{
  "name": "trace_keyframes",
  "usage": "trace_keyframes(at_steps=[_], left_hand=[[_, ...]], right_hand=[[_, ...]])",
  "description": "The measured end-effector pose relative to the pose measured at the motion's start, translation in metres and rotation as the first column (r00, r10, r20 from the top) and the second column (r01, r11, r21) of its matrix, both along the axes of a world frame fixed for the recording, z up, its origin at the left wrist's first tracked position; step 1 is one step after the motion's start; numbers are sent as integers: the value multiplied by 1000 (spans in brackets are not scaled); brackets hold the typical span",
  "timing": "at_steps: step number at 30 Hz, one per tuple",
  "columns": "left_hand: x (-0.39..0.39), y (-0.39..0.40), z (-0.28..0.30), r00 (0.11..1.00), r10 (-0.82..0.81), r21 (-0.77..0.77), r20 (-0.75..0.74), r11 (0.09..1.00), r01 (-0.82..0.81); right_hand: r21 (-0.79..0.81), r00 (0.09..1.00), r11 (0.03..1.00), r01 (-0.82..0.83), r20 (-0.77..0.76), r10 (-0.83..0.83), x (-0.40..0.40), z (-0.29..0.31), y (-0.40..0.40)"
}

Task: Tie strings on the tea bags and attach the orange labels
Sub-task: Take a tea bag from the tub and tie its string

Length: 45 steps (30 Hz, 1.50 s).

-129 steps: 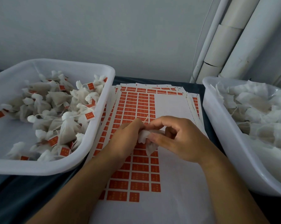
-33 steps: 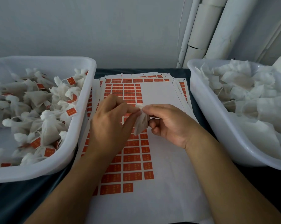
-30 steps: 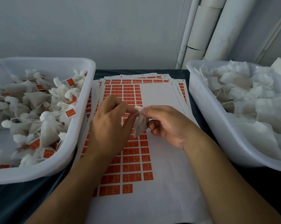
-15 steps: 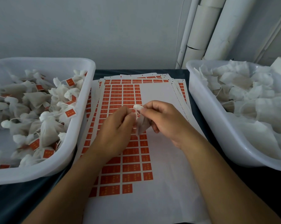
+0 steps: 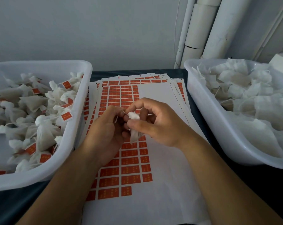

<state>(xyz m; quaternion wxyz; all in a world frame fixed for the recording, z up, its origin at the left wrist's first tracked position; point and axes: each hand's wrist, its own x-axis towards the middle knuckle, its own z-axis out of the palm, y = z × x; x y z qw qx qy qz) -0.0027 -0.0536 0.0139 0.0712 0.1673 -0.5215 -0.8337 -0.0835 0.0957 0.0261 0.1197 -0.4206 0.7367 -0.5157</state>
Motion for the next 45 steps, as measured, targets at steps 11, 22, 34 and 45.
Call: trace_keyframes(at_steps=[11, 22, 34, 45], left_hand=[[-7, 3, -1, 985, 137, 185, -107, 976, -116], [-1, -2, 3, 991, 91, 89, -97, 993, -83], [2, 5, 2, 983, 118, -372, -138, 914, -162], [3, 4, 0, 966, 162, -393, -200, 890, -231]], right_hand=[[-21, 999, 999, 45, -28, -45, -7, 2, 7], [124, 998, 992, -13, -66, 21, 1, -7, -2], [317, 995, 948, 28, -104, 6, 6, -12, -9], [314, 998, 950, 5, -67, 17, 3, -12, -8]])
